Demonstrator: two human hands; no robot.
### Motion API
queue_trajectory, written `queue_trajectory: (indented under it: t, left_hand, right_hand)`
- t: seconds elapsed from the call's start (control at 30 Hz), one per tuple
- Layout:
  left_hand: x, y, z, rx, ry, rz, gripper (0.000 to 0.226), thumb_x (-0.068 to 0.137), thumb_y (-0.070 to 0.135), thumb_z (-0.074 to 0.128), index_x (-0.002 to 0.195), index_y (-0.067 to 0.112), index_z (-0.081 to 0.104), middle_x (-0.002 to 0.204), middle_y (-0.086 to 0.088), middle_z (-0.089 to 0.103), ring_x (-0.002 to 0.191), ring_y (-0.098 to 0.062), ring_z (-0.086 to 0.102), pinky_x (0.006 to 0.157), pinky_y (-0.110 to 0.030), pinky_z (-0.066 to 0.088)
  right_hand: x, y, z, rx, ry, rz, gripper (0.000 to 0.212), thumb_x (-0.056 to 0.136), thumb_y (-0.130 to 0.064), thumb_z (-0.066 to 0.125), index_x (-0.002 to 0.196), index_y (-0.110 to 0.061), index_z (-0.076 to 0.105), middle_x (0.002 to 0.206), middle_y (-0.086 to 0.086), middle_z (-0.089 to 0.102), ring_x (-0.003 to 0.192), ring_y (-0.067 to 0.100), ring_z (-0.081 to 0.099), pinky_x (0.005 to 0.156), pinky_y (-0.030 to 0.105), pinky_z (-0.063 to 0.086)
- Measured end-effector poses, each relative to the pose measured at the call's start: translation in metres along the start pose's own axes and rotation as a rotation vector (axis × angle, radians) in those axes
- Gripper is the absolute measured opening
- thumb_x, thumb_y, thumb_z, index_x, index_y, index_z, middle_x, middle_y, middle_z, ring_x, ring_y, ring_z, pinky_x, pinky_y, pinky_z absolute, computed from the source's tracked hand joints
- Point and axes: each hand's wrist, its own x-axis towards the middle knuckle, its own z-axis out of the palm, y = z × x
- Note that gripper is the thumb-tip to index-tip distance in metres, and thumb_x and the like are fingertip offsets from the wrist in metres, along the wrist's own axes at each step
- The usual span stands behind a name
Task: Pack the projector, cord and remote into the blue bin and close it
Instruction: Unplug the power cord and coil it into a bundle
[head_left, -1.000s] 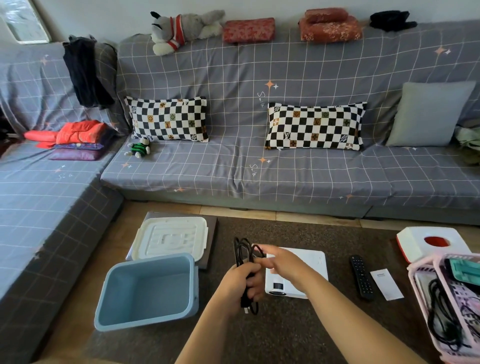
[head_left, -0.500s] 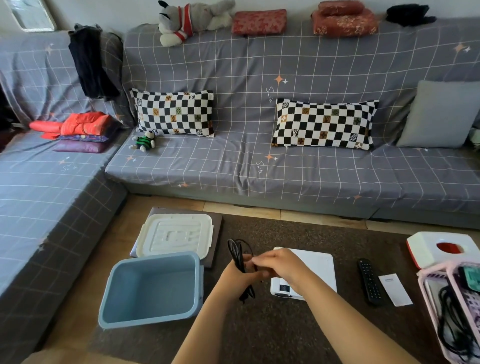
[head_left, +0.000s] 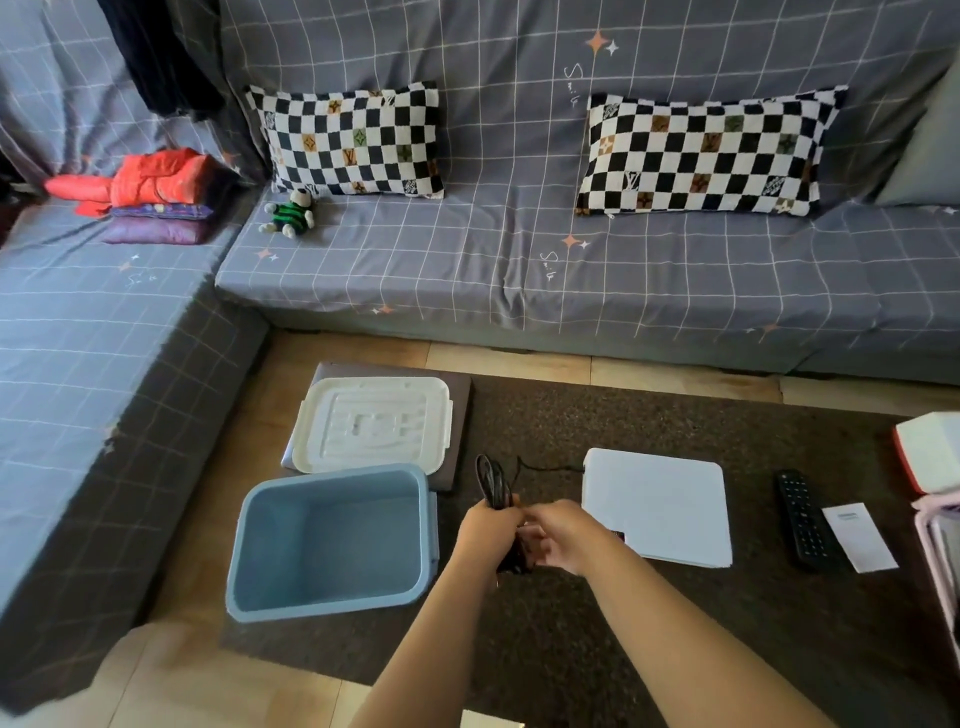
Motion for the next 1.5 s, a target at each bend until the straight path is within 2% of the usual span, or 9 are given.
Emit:
queue_trajectory:
  t: [0.17, 0.43, 0.57, 0.7, 0.87, 1.17, 1.3, 1.37, 1.5]
  left_hand:
    - [0.019, -0.010, -0.003, 0.187, -0.067, 0.043, 0.039, 0.081, 0.024, 0.067, 0.119, 0.015, 0.058, 0.094, -0.005, 0.067, 0.082, -0.015, 0.061, 0.058, -0.022, 0.043]
    - [0.048, -0.026, 0.020, 0.096, -0.067, 0.130, 0.016, 0.077, 0.032, 0.075, 0.089, 0.025, 0.068, 0.079, 0.007, 0.069, 0.078, -0.008, 0.063, 0.060, -0.019, 0.043]
    - [0.066, -0.030, 0.030, 0.078, -0.066, 0.172, 0.022, 0.080, 0.038, 0.070, 0.067, 0.024, 0.059, 0.055, 0.007, 0.057, 0.048, -0.003, 0.052, 0.049, -0.018, 0.042]
    - [0.075, -0.035, 0.032, 0.145, -0.166, 0.229, 0.013, 0.084, 0.036, 0.065, 0.076, 0.026, 0.064, 0.051, 0.008, 0.059, 0.047, -0.004, 0.054, 0.048, -0.018, 0.045]
    - [0.086, -0.038, 0.041, -0.004, 0.009, 0.323, 0.006, 0.086, 0.028, 0.065, 0.082, 0.024, 0.066, 0.058, 0.007, 0.063, 0.055, -0.006, 0.060, 0.051, -0.015, 0.048]
    - [0.134, -0.016, 0.064, -0.054, 0.140, 0.362, 0.040, 0.080, 0.020, 0.071, 0.107, 0.042, 0.052, 0.093, 0.026, 0.062, 0.082, 0.021, 0.057, 0.061, -0.003, 0.043]
    - [0.159, -0.010, 0.078, 0.033, 0.183, 0.369, 0.020, 0.083, 0.024, 0.067, 0.089, 0.040, 0.058, 0.094, 0.017, 0.060, 0.093, -0.003, 0.061, 0.073, -0.020, 0.049]
    - [0.172, -0.011, 0.084, 0.234, 0.208, 0.429, 0.014, 0.084, 0.027, 0.067, 0.075, 0.034, 0.058, 0.094, 0.010, 0.050, 0.099, -0.018, 0.053, 0.081, -0.030, 0.048]
    - [0.189, -0.011, 0.091, 0.491, 0.162, 0.544, 0.011, 0.088, 0.021, 0.062, 0.097, 0.017, 0.067, 0.102, 0.003, 0.061, 0.107, -0.022, 0.052, 0.099, -0.032, 0.039]
  right_hand:
    - [0.027, 0.010, -0.002, 0.130, 0.110, -0.084, 0.023, 0.089, -0.004, 0.054, 0.107, -0.006, 0.068, 0.093, 0.011, 0.067, 0.078, 0.017, 0.060, 0.073, 0.029, 0.051]
    - [0.056, -0.003, -0.031, -0.060, 0.112, -0.147, 0.030, 0.088, -0.005, 0.050, 0.104, -0.021, 0.070, 0.118, 0.009, 0.062, 0.107, 0.021, 0.056, 0.096, 0.032, 0.046]
    - [0.085, -0.006, -0.046, -0.360, 0.175, -0.448, 0.053, 0.091, -0.002, 0.046, 0.128, -0.041, 0.050, 0.142, -0.002, 0.041, 0.113, 0.015, 0.052, 0.094, 0.029, 0.045]
    - [0.115, -0.014, -0.047, -0.534, 0.113, -0.611, 0.067, 0.093, -0.003, 0.047, 0.140, -0.046, 0.029, 0.153, -0.001, 0.014, 0.124, 0.018, 0.046, 0.090, 0.023, 0.043]
    - [0.136, -0.025, -0.049, -0.632, 0.143, -0.638, 0.029, 0.096, -0.020, 0.046, 0.121, -0.022, 0.060, 0.138, -0.001, 0.043, 0.124, 0.016, 0.044, 0.093, 0.021, 0.034]
    - [0.149, -0.039, -0.059, -0.341, 0.052, -0.546, 0.032, 0.095, -0.020, 0.039, 0.089, -0.029, 0.069, 0.100, -0.009, 0.067, 0.098, 0.004, 0.058, 0.077, 0.018, 0.042]
    - [0.160, -0.046, -0.067, -0.368, 0.080, -0.538, 0.030, 0.093, -0.018, 0.041, 0.081, -0.031, 0.067, 0.088, -0.016, 0.064, 0.086, -0.003, 0.055, 0.068, 0.015, 0.037]
    - [0.164, -0.044, -0.075, -0.379, 0.144, -0.550, 0.027, 0.093, -0.017, 0.043, 0.087, -0.027, 0.067, 0.085, -0.015, 0.063, 0.084, 0.002, 0.055, 0.068, 0.017, 0.038]
    - [0.163, -0.025, -0.093, -0.409, 0.578, -0.759, 0.025, 0.089, -0.011, 0.046, 0.096, -0.020, 0.069, 0.093, -0.009, 0.066, 0.091, 0.011, 0.057, 0.073, 0.022, 0.041]
